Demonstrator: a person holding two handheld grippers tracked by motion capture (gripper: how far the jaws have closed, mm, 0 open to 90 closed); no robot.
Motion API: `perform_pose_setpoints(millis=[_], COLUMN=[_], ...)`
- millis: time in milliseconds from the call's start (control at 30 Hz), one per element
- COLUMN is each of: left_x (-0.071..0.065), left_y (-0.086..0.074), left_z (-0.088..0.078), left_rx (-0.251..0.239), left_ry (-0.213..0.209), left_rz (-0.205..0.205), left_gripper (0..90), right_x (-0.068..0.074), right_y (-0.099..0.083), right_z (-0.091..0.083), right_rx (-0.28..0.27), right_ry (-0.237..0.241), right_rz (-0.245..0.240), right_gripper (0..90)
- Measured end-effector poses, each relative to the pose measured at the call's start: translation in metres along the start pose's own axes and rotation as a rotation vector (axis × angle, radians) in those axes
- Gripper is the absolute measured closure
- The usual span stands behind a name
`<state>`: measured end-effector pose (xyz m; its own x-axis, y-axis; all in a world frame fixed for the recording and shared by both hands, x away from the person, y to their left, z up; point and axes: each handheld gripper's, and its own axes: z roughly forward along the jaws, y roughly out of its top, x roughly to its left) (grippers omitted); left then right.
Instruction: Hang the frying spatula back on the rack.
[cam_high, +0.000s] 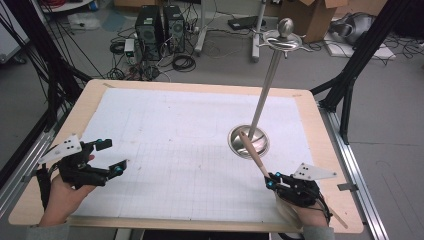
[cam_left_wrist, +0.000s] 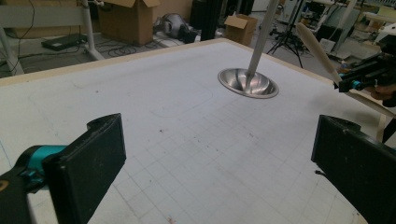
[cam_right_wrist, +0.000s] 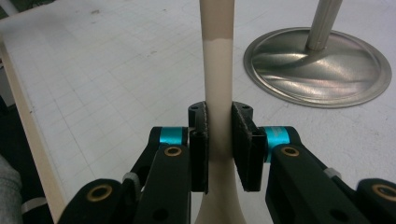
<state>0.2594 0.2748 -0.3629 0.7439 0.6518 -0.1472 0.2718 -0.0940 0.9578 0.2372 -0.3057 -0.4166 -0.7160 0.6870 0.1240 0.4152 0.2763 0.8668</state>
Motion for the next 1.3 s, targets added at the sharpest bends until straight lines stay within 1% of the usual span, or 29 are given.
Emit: perform_pose_setpoints(millis=[133,200,233,267,367,500,600,633,667,767,800,867,1000,1100,1233,1267,1300], left_x=[-0.001,-0.001,-0.001,-0.001,-0.002,-0.002,-0.002,-0.002,-0.002,-0.002,-0.002,-0.003,-0.004,-0.003,-0.002,-0.002,-0.003], left_y=[0.001,0.002,0.002,0.003,0.005,0.005,0.005,0.005,0.005,0.003,0.001,0.0,0.001,0.001,0.0,0.001,0.001], left_z=[0.002,0.003,0.003,0.003,0.001,-0.001,-0.002,-0.003,-0.003,-0.001,0.0,0.002,0.002,0.0,-0.002,-0.002,-0.002], left_rx=[-0.008,-0.006,-0.007,-0.011,-0.024,-0.025,-0.023,-0.023,-0.022,-0.02,-0.01,-0.001,-0.004,-0.009,-0.027,-0.028,-0.029], left_ry=[-0.008,-0.01,-0.004,-0.007,-0.01,-0.004,0.005,0.006,0.007,0.01,0.009,0.012,0.009,0.011,0.021,0.019,0.02], left_rz=[0.002,0.006,0.005,0.008,0.013,0.011,0.011,0.011,0.013,0.007,0.009,0.012,0.017,0.016,0.024,0.021,0.023], left_gripper=[3.5,3.5,3.5,3.5,3.5,3.5,3.5,3.5,3.5,3.5,3.5,3.5,3.5,3.5,3.5,3.5,3.5], right_x=[0.0,0.0,0.001,0.001,0.001,0.0,-0.004,-0.006,-0.007,-0.011,-0.011,-0.013,-0.017,-0.018,-0.021,-0.021,-0.022], right_y=[0.0,0.0,0.001,0.002,0.006,0.012,0.016,0.018,0.019,0.024,0.026,0.03,0.04,0.047,0.058,0.06,0.062], right_z=[-0.004,-0.006,-0.008,-0.009,-0.015,-0.024,-0.032,-0.034,-0.036,-0.04,-0.042,-0.044,-0.051,-0.055,-0.062,-0.064,-0.065], right_rx=[-0.003,-0.016,-0.014,-0.023,-0.044,-0.086,-0.121,-0.137,-0.14,-0.124,-0.11,-0.101,-0.103,-0.094,-0.099,-0.102,-0.11], right_ry=[-0.001,0.001,0.004,0.002,0.0,0.019,0.043,0.056,0.063,0.061,0.06,0.063,0.077,0.068,0.063,0.063,0.066], right_rz=[0.005,0.004,0.011,0.002,-0.002,-0.002,0.013,0.011,0.009,-0.011,-0.011,-0.027,-0.048,-0.056,-0.071,-0.067,-0.072], right_gripper=[77.9,78.0,78.0,78.0,78.0,78.0,78.1,78.1,78.1,78.1,78.1,78.1,78.1,78.1,78.1,78.1,78.1])
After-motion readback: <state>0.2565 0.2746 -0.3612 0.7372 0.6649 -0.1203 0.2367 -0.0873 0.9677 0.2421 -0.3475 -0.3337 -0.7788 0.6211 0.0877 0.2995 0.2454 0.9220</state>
